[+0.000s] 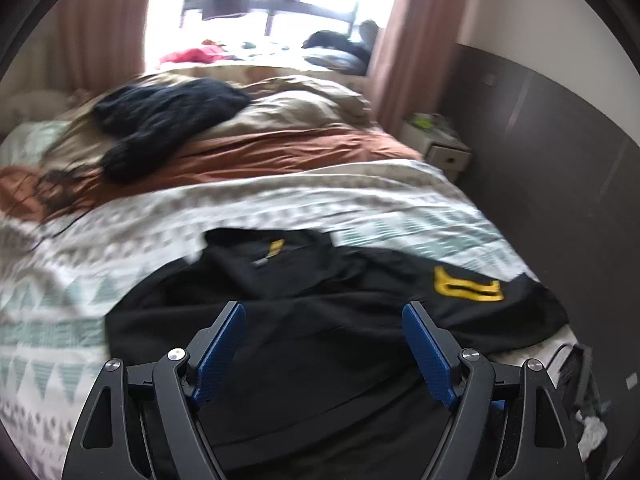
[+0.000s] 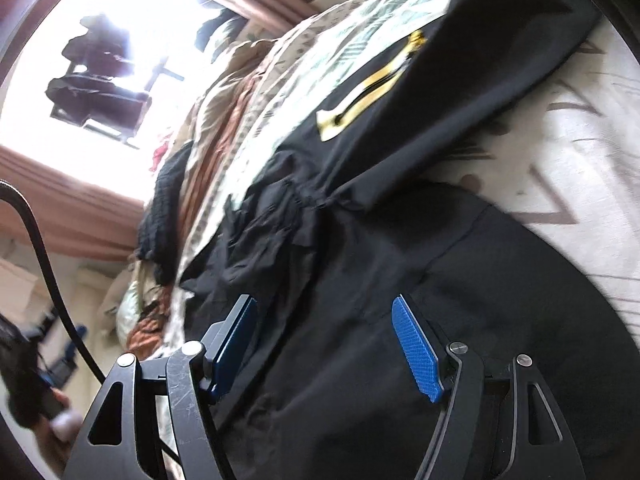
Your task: Fold large clothes
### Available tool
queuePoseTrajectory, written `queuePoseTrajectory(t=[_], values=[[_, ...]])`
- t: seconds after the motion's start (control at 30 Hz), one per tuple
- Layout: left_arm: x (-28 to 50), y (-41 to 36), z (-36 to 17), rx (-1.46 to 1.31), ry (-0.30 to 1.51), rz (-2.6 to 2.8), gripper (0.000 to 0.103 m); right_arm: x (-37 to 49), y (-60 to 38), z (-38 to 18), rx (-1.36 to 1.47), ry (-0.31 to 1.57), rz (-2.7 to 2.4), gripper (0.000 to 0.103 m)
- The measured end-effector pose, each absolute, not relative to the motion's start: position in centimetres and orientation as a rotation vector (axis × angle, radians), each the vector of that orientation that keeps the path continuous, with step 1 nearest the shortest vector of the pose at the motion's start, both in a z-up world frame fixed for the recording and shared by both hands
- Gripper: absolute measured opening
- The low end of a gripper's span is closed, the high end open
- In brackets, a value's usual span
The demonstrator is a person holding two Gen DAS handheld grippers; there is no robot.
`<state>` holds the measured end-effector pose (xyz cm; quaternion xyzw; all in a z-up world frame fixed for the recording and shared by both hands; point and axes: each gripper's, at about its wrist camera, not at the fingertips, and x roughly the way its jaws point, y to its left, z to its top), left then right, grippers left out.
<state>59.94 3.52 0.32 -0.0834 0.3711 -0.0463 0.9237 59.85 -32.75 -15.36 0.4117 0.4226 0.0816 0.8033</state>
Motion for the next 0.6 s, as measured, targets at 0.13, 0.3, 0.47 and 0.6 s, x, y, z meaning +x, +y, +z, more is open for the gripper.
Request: queuePoseTrajectory(t=[0.13, 0.3, 0.47, 0.6], values=[[56.8, 8.5, -0.7, -0.218, 0.777, -0.006, 0.081, 60.2, -30.9, -15.0, 0.848, 0.908, 0.223, 0.069], [52.4, 13.9, -1.8, -0.270, 0.780, 0.094, 0.081, 60.3, -30.0, -14.7, 0.827, 0.903, 0.240, 0.068], [48.5, 17.9, -3.7, -0.331, 0.791, 0.167, 0.081, 60.2, -31.8, -14.8, 0.845, 0.887, 0.221, 0.068], [46.2, 19.5, -5.3, -0.371, 0.808, 0.192, 0.081, 59.8, -33.9, -14.0, 0.792, 0.837, 0.186, 0.068]])
